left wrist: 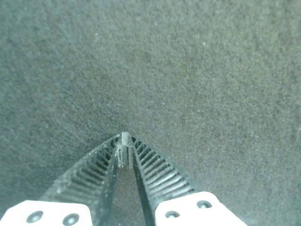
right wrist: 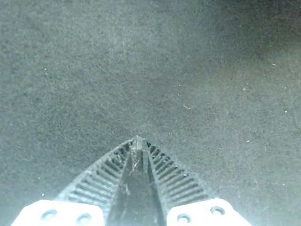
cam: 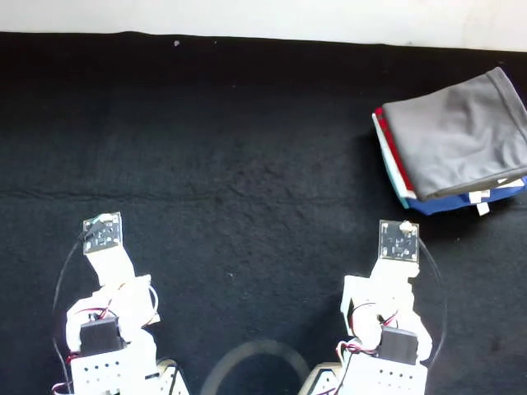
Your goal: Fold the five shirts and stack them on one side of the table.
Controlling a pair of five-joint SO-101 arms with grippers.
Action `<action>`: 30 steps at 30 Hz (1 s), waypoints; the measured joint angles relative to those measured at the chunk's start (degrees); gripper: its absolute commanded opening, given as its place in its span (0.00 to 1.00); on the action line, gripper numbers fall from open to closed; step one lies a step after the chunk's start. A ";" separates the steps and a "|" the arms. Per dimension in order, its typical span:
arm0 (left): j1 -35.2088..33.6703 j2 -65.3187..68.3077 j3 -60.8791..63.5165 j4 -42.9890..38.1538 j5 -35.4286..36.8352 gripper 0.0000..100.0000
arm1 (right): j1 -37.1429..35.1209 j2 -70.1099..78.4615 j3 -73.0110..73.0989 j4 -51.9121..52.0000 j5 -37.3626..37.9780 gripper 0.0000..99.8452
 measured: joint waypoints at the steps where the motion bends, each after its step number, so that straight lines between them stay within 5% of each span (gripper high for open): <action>1: 1.14 0.00 0.00 0.00 0.00 0.01 | 0.00 0.00 0.00 0.00 0.00 0.01; 8: 10.29 0.00 0.00 0.00 -0.09 0.01 | 0.00 0.00 0.00 0.00 0.00 0.01; 30: 8.79 0.00 0.00 0.00 -0.09 0.01 | 0.00 0.00 0.00 0.00 0.00 0.01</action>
